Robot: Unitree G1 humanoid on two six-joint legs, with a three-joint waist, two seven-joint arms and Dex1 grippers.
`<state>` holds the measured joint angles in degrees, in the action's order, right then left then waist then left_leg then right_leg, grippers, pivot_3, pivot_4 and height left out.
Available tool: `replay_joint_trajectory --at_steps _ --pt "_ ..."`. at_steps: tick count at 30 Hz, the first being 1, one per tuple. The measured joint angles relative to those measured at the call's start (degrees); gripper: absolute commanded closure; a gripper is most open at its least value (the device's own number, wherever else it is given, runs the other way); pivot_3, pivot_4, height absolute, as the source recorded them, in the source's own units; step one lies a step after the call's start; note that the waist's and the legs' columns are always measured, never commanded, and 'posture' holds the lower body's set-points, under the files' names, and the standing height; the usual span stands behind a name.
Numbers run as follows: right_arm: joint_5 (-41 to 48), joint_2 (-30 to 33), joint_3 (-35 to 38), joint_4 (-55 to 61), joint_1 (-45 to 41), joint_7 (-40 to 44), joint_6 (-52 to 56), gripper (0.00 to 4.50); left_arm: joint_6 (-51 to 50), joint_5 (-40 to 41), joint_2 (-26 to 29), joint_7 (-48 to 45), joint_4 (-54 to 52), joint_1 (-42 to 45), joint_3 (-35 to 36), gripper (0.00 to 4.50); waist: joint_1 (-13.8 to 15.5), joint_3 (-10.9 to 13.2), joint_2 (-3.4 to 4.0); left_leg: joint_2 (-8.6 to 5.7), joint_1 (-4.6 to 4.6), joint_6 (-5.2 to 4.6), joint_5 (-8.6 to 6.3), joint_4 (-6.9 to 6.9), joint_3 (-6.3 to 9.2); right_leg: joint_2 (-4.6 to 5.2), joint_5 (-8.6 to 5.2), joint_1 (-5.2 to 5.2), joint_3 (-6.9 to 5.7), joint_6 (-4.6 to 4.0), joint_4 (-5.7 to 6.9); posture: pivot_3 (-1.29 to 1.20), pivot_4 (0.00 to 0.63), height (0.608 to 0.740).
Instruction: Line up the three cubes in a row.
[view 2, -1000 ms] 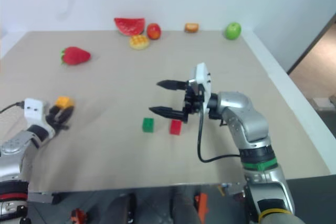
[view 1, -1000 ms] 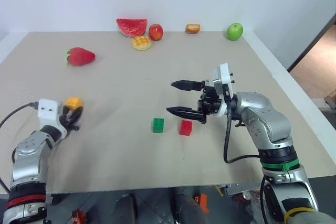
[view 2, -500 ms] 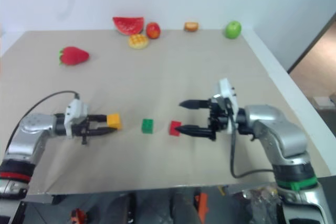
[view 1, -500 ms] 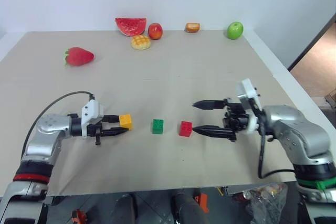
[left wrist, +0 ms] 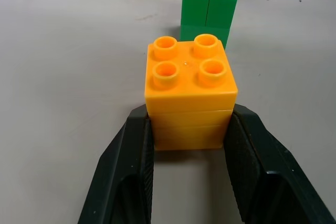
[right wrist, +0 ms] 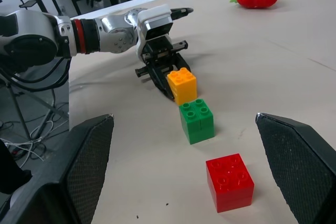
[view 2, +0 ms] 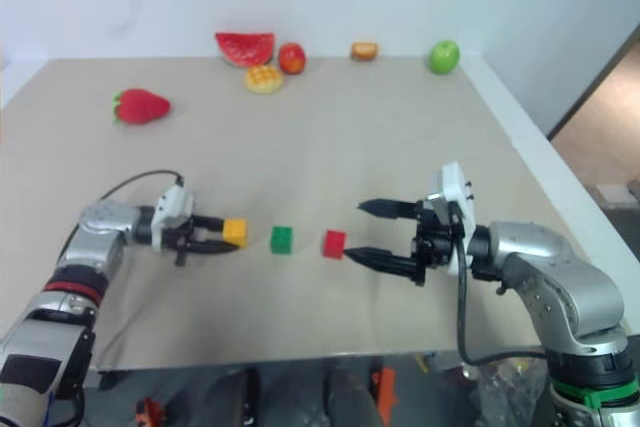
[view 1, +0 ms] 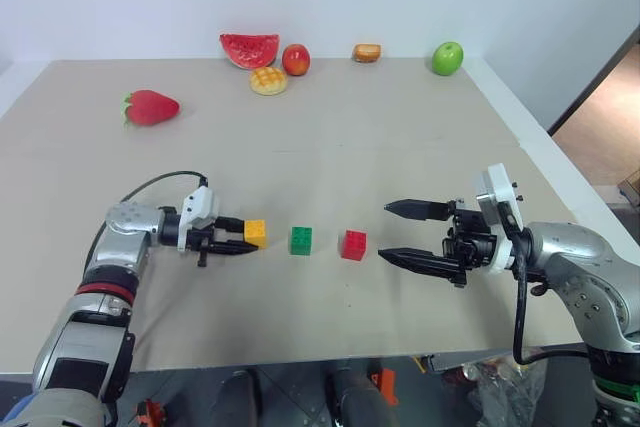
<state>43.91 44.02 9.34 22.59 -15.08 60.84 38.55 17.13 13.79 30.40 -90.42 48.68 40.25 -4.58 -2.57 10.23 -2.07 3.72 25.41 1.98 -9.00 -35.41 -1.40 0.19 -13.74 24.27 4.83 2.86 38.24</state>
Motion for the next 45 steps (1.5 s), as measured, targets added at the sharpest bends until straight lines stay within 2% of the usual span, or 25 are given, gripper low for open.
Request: replay_joint_trajectory --at_steps 14,15,20,28,32,35,37,40,43,45 --pt "0.38 0.7 -0.08 0.32 0.0 0.03 0.0 0.0 4.1 0.17 -0.75 -0.73 1.08 -0.6 0.08 3.2 0.0 0.0 0.0 -0.01 -0.01 0.0 0.0 -0.03 0.03 -0.01 0.02 -0.04 0.0 0.03 0.0 0.0 0.15 0.74" --pt "0.34 0.72 -0.09 0.26 -0.01 0.13 -0.02 0.0 4.32 0.19 -0.75 -0.76 1.36 -0.55 0.09 2.17 0.0 0.0 0.0 -0.01 -0.03 0.0 0.0 -0.03 0.03 -0.01 0.02 -0.05 0.0 0.03 0.0 0.0 0.15 0.74" --pt "0.21 1.14 -0.1 0.07 -0.03 0.31 -0.32 0.0 5.52 -0.41 -1.17 -1.13 3.36 0.42 0.12 0.58 -0.01 -0.01 0.01 -0.01 -0.06 -0.02 0.01 -0.05 0.03 -0.01 0.05 -0.08 0.0 0.02 0.02 0.0 0.15 0.74" --pt "0.21 1.18 -0.38 0.06 -0.09 0.32 -0.37 0.0 6.12 -0.42 -1.79 0.26 3.89 0.4 1.08 0.58 0.0 -0.01 0.01 -0.02 -0.06 -0.04 0.03 -0.17 0.03 0.0 0.05 -0.13 0.02 -0.07 0.02 0.0 0.15 0.74" --pt "0.23 1.44 -0.48 -0.23 -0.72 0.58 -0.37 0.0 5.4 -0.02 0.15 0.88 2.35 -1.3 2.43 0.58 -0.29 -0.01 0.01 0.05 -0.08 -0.06 0.04 -0.15 0.0 -0.04 0.13 -0.06 0.01 -0.16 0.02 0.0 0.15 0.74" --pt "0.06 3.83 -0.23 -1.88 -0.91 2.12 -0.43 0.0 2.42 1.89 5.85 0.09 -2.59 -7.08 5.11 0.58 -0.88 0.0 0.01 0.14 -0.19 -0.06 0.04 0.0 -0.07 -0.05 0.16 -0.03 -0.02 -0.16 0.04 0.0 0.15 0.74" --pt "-0.29 5.06 0.1 -3.01 -1.42 3.05 -0.6 0.0 -1.53 4.31 9.97 -0.54 -9.81 -14.07 7.24 0.58 -0.9 0.0 0.02 0.16 -0.19 -0.06 0.04 0.08 -0.07 -0.03 0.07 -0.01 -0.06 -0.22 0.08 0.0 0.15 0.74" --pt "-0.28 6.19 0.57 -4.13 -2.97 4.0 -0.97 0.0 -6.91 7.39 13.21 0.71 -19.08 -22.77 10.24 0.58 -0.82 0.0 0.03 0.18 -0.21 -0.02 0.01 0.09 -0.1 0.04 -0.16 0.0 -0.08 -0.5 0.09 0.0 0.15 0.74" --pt "-0.99 5.99 1.06 -6.12 -5.02 3.92 -2.5 0.0 -11.53 8.5 14.14 7.47 -24.11 -28.59 14.64 0.58 -0.57 0.0 0.03 0.19 -0.26 -0.02 0.01 0.06 -0.1 0.06 -0.13 -0.02 -0.13 -0.53 0.1 0.0 0.15 0.74" --pt "-3.57 4.25 0.94 -9.27 -6.34 2.11 -4.92 0.0 -16.64 9.25 12.62 17.78 -26.76 -30.2 18.98 0.58 -0.13 -0.01 0.01 0.19 -0.27 -0.05 0.03 0.0 -0.1 0.08 -0.04 -0.05 -0.16 -0.53 0.09 0.0 0.15 0.74"
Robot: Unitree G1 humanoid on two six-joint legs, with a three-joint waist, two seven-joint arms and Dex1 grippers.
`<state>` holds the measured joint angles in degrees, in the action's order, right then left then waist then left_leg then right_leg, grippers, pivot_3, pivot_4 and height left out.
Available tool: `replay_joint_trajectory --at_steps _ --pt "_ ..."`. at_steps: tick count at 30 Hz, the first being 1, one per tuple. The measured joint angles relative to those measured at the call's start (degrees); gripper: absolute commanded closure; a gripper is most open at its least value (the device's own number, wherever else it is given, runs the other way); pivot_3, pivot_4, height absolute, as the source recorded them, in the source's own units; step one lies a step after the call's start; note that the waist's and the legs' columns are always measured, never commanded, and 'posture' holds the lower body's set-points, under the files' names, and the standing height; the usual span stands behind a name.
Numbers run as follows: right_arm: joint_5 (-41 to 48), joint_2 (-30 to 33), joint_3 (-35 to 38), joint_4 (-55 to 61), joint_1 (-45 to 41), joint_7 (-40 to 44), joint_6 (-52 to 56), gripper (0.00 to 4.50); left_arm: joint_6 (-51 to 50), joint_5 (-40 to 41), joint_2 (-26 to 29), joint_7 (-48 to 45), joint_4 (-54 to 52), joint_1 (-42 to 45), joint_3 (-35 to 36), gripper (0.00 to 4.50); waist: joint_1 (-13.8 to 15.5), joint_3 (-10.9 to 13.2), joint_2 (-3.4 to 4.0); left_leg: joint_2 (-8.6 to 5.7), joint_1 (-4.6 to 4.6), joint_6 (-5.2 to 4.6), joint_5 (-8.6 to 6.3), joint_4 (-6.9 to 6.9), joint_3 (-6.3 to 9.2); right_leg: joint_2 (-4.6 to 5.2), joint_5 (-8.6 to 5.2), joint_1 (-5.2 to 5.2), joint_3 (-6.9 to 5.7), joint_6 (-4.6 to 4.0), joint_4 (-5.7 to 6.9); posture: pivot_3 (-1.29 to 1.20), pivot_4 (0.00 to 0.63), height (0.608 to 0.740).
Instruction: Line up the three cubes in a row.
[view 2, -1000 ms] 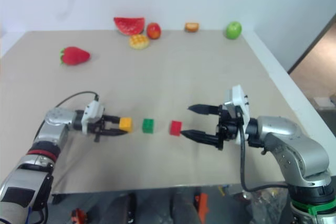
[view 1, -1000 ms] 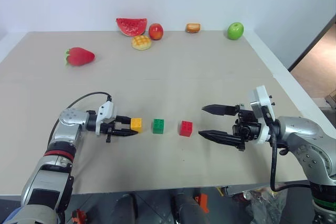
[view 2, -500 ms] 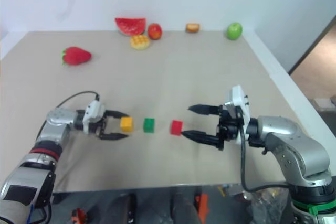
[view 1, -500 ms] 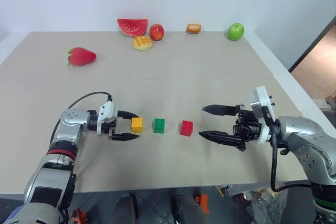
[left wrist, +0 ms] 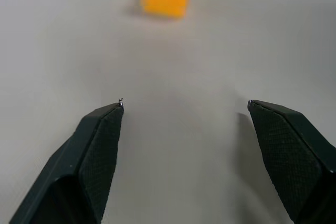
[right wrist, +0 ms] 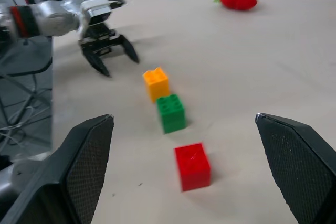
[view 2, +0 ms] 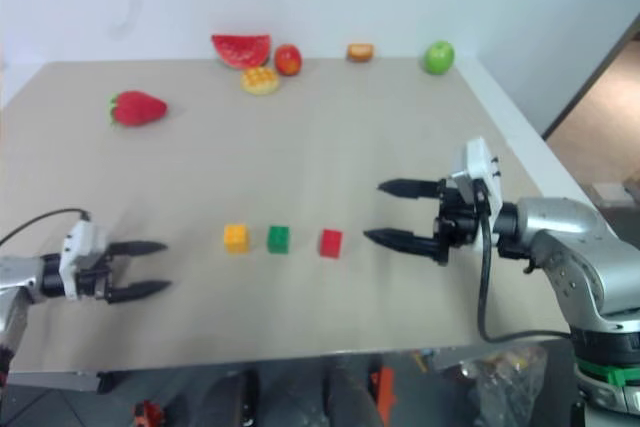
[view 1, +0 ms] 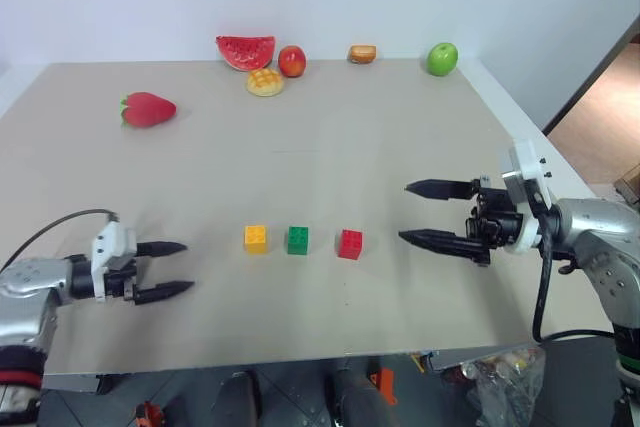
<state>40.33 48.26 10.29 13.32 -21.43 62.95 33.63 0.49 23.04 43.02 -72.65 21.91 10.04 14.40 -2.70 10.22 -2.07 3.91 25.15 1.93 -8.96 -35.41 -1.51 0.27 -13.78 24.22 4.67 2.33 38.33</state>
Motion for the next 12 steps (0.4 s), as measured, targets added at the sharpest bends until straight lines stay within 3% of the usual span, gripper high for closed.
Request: replay_joint_trajectory --at_steps 1,6,12 --pt "-0.47 -0.49 -0.14 -0.62 -0.12 -0.55 -0.35 0.0 -0.82 0.16 -0.48 1.85 -0.4 0.07 0.76 0.58 0.1 0.0 0.0 0.0 0.01 -0.01 0.01 -0.03 0.0 0.03 0.01 -0.03 -0.04 0.01 0.0 0.0 0.15 0.74" --pt "-10.88 -12.22 -3.52 -11.55 -1.84 -12.53 -8.43 0.0 -20.79 8.02 -12.86 36.03 -12.67 3.41 11.04 0.58 0.22 -0.03 -0.09 -0.04 0.08 -0.12 0.1 -0.26 -0.07 0.12 0.26 -0.15 -0.03 0.34 -0.05 0.0 0.15 0.74" --pt "-17.44 -21.74 -2.76 -20.68 -2.03 -25.94 -14.35 0.0 -30.83 11.57 -18.27 55.04 -26.6 3.81 14.36 0.58 0.04 -0.02 -0.08 -0.1 0.1 -0.1 0.11 -0.09 -0.1 -0.01 0.41 -0.06 0.17 0.63 -0.06 0.0 0.15 0.74"
